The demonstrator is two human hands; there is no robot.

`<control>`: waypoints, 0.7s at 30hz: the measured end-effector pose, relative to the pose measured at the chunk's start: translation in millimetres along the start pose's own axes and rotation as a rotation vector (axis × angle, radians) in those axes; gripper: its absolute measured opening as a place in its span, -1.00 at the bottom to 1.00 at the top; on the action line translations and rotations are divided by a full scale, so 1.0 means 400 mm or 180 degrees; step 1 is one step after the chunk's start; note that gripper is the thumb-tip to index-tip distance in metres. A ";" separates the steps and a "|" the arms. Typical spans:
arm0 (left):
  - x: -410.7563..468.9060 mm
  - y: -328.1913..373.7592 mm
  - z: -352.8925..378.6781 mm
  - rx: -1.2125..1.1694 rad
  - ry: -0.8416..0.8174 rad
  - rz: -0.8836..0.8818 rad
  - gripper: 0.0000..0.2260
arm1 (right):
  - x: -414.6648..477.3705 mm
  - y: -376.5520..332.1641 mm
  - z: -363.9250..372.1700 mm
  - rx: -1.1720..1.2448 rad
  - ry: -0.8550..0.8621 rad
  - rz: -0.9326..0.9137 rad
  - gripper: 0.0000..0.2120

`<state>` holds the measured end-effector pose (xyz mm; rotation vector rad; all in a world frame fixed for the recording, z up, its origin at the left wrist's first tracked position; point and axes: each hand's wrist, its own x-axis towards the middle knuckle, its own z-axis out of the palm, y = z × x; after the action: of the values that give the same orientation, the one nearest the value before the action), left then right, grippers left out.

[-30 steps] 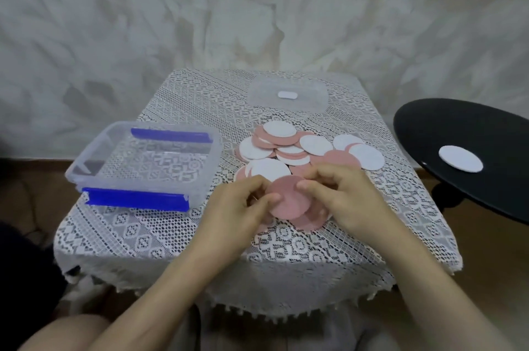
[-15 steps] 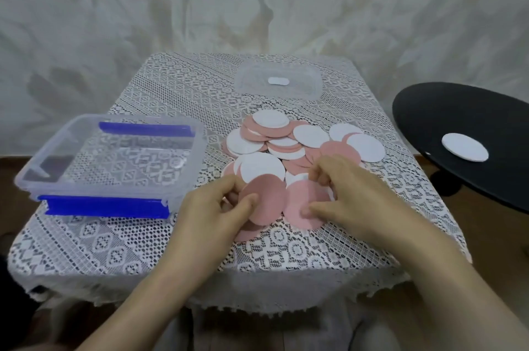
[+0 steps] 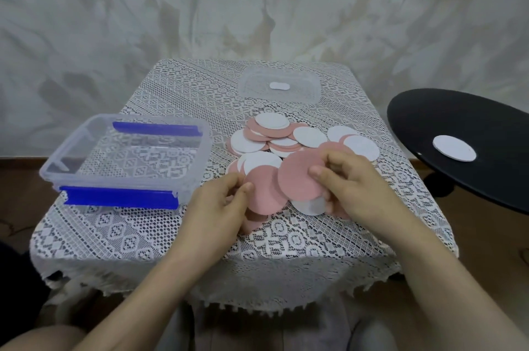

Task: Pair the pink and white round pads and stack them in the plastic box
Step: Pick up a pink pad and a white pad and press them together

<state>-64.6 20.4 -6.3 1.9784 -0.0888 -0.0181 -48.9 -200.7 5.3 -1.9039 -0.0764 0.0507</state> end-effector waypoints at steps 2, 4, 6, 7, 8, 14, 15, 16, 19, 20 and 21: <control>0.003 -0.006 0.002 -0.0072 -0.0164 0.0026 -0.80 | -0.001 0.010 0.020 -0.0478 -0.0105 -0.0171 -0.83; 0.005 -0.010 0.005 -0.0142 -0.0291 0.0100 -0.78 | 0.003 0.020 0.038 -0.0796 -0.0066 -0.0260 -0.83; 0.007 -0.014 0.006 -0.0223 -0.0346 0.0147 -0.77 | 0.007 0.022 0.048 -0.0703 -0.0044 -0.0235 -0.85; 0.009 -0.017 0.007 -0.0276 -0.0363 0.0161 -0.76 | 0.008 0.020 0.052 -0.0641 -0.0081 -0.0253 -0.86; 0.012 -0.020 0.008 -0.0337 -0.0370 0.0177 -0.74 | 0.008 0.019 0.056 -0.0611 -0.0123 -0.0287 -0.86; 0.018 -0.025 0.018 -0.0473 -0.0392 0.0249 -0.91 | 0.016 0.026 0.066 -0.0418 -0.0184 -0.0306 -0.91; 0.020 -0.027 0.021 -0.0446 -0.0378 0.0259 -0.90 | 0.016 0.026 0.066 -0.0391 -0.0201 -0.0299 -0.91; 0.023 -0.030 0.024 -0.0420 -0.0371 0.0267 -0.89 | 0.015 0.024 0.065 -0.0350 -0.0215 -0.0297 -0.90; 0.033 -0.034 0.026 -0.0398 -0.0411 0.0309 -0.86 | 0.012 0.023 0.060 -0.0212 -0.0262 -0.0262 -0.82; 0.034 -0.034 0.026 -0.0386 -0.0428 0.0317 -0.85 | 0.012 0.026 0.057 -0.0191 -0.0262 -0.0254 -0.79; 0.036 -0.034 0.027 -0.0367 -0.0442 0.0323 -0.84 | 0.011 0.029 0.053 -0.0190 -0.0255 -0.0249 -0.77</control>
<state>-50.3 14.9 -22.7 1.8539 -0.2728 -0.0928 -45.6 -184.1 -12.7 -1.9565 -0.2086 0.0723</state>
